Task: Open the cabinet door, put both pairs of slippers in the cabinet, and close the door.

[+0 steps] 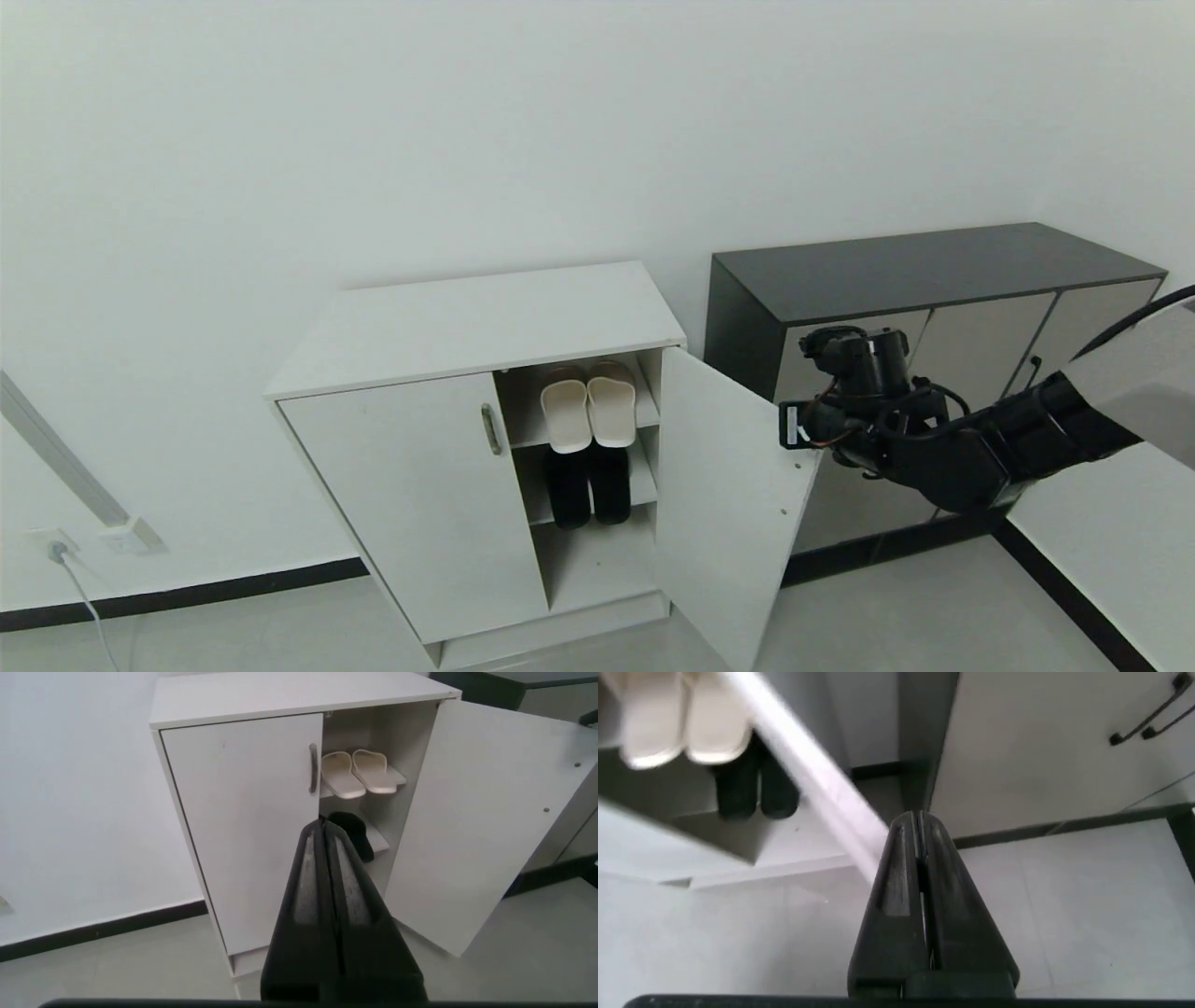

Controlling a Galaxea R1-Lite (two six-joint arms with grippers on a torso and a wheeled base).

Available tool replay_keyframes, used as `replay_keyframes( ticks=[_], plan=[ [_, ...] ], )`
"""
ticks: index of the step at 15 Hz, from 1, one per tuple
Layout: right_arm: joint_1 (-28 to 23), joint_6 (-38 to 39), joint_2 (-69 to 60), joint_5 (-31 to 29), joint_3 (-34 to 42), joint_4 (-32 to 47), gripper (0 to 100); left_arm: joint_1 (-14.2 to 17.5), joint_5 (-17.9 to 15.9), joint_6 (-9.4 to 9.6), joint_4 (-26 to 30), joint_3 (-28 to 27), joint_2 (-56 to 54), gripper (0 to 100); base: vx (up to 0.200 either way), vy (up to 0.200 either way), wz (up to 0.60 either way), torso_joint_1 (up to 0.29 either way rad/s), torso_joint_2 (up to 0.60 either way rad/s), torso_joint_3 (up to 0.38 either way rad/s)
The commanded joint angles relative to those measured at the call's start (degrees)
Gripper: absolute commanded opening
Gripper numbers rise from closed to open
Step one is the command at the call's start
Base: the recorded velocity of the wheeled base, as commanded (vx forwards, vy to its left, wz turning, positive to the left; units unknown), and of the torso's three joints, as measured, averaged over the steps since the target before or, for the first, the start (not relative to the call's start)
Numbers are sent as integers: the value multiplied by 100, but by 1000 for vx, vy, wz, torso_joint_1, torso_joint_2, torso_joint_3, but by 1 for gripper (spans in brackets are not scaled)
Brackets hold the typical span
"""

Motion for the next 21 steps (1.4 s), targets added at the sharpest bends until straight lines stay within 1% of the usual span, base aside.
replay_keyframes(
  ticks=[1, 4, 6, 8, 11, 14, 18, 21],
  plan=[
    [413, -4, -326, 5, 296, 1, 0, 1, 0, 2, 0, 1, 0, 0, 0, 0, 0, 0, 0, 0],
    [932, 84, -616, -4, 560, -17, 0, 1, 0, 2, 0, 1, 0, 0, 0, 0, 0, 0, 0, 0],
    [1099, 155, -853, 31, 745, -60, 0, 1, 0, 2, 0, 1, 0, 0, 0, 0, 0, 0, 0, 0],
    [1161, 49, -1020, 330, 1096, -412, 0, 1, 0, 2, 0, 1, 0, 0, 0, 0, 0, 0, 0, 0],
    [1169, -206, -1047, 444, 1377, -869, 0, 1, 0, 2, 0, 1, 0, 0, 0, 0, 0, 0, 0, 0],
    [1213, -214, -1055, 594, 1457, -922, 0, 1, 0, 2, 0, 1, 0, 0, 0, 0, 0, 0, 0, 0],
    [1284, -214, -1055, 594, 1501, -931, 0, 1, 0, 2, 0, 1, 0, 0, 0, 0, 600, 0, 2, 4],
    [1292, -197, -1055, 708, 1544, -939, 0, 1, 0, 2, 0, 1, 0, 0, 0, 0, 600, 9, 1, 2]
  ],
)
